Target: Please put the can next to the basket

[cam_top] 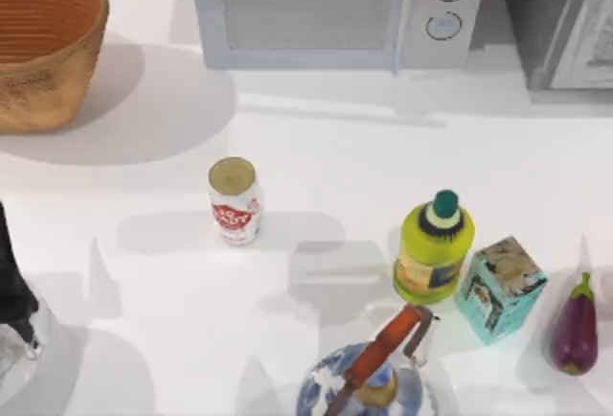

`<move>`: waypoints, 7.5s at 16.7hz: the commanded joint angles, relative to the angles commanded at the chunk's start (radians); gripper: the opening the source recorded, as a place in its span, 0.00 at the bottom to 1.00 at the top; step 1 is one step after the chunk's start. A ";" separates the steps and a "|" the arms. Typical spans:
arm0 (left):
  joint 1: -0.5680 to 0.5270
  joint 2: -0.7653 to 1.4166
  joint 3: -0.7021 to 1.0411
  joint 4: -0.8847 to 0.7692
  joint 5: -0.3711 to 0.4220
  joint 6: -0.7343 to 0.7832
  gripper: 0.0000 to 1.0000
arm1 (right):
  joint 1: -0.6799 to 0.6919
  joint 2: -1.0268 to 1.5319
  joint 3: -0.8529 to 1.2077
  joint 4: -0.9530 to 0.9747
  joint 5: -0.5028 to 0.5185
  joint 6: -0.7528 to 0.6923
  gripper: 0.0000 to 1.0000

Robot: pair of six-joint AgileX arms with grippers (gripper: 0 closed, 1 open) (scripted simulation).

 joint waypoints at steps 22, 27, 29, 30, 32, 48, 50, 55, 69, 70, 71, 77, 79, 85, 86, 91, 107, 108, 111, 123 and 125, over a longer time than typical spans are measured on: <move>-0.365 1.422 1.250 -0.890 -0.001 0.205 1.00 | 0.000 0.000 0.000 0.000 0.000 0.000 1.00; -0.455 1.840 1.609 -1.134 -0.003 0.262 1.00 | 0.000 0.000 0.000 0.000 0.000 0.000 1.00; -0.481 1.965 1.717 -1.206 -0.002 0.278 1.00 | 0.000 0.000 0.000 0.000 0.000 0.000 1.00; -0.492 2.017 1.760 -1.235 -0.002 0.284 1.00 | 0.000 0.000 0.000 0.000 0.000 0.000 1.00; -0.508 2.092 1.824 -1.278 0.000 0.293 1.00 | 0.000 0.000 0.000 0.000 0.000 0.000 1.00; -0.515 2.162 1.671 -1.079 0.002 0.299 1.00 | 0.000 0.000 0.000 0.000 0.000 0.000 1.00; -0.515 2.162 1.670 -1.078 0.002 0.299 1.00 | 0.000 0.000 0.000 0.000 0.000 0.000 1.00; -0.515 2.162 1.670 -1.078 0.002 0.299 0.70 | 0.000 0.000 0.000 0.000 0.000 0.000 1.00; -0.515 2.162 1.670 -1.078 0.002 0.299 0.00 | 0.000 0.000 0.000 0.000 0.000 0.000 1.00; -0.515 2.162 1.670 -1.078 0.002 0.299 0.00 | 0.000 0.000 0.000 0.000 0.000 0.000 1.00; -0.515 2.162 1.670 -1.078 0.002 0.299 0.00 | 0.000 0.000 0.000 0.000 0.000 0.000 1.00; -0.450 2.095 1.705 -1.128 0.014 0.319 0.00 | 0.000 0.000 0.000 0.000 0.000 0.000 1.00; -0.361 2.026 1.735 -1.177 0.025 0.338 0.00 | 0.000 0.000 0.000 0.000 0.000 0.000 1.00; 0.069 1.921 1.708 -1.243 0.023 0.368 0.00 | 0.000 0.000 0.000 0.000 0.000 0.000 1.00; 0.136 1.932 1.689 -1.227 0.017 0.368 0.00 | 0.000 0.000 0.000 0.000 0.000 0.000 1.00; 0.325 2.044 1.594 -1.110 0.001 0.359 0.00 | 0.000 0.000 0.000 0.000 0.000 0.000 1.00; 0.372 2.059 1.546 -1.092 -0.009 0.397 0.00 | 0.000 0.000 0.000 0.000 0.000 0.000 1.00; 0.355 2.060 1.550 -1.089 -0.006 0.384 0.00 | 0.000 0.000 0.000 0.000 0.000 0.000 1.00; 0.332 2.061 1.564 -1.072 0.002 0.359 0.00 | 0.000 0.000 0.000 0.000 0.000 0.000 1.00; 0.332 2.061 1.564 -1.072 0.002 0.359 0.68 | 0.000 0.000 0.000 0.000 0.000 0.000 1.00; 0.332 2.061 1.564 -1.072 0.002 0.359 0.83 | 0.000 0.000 0.000 0.000 0.000 0.000 1.00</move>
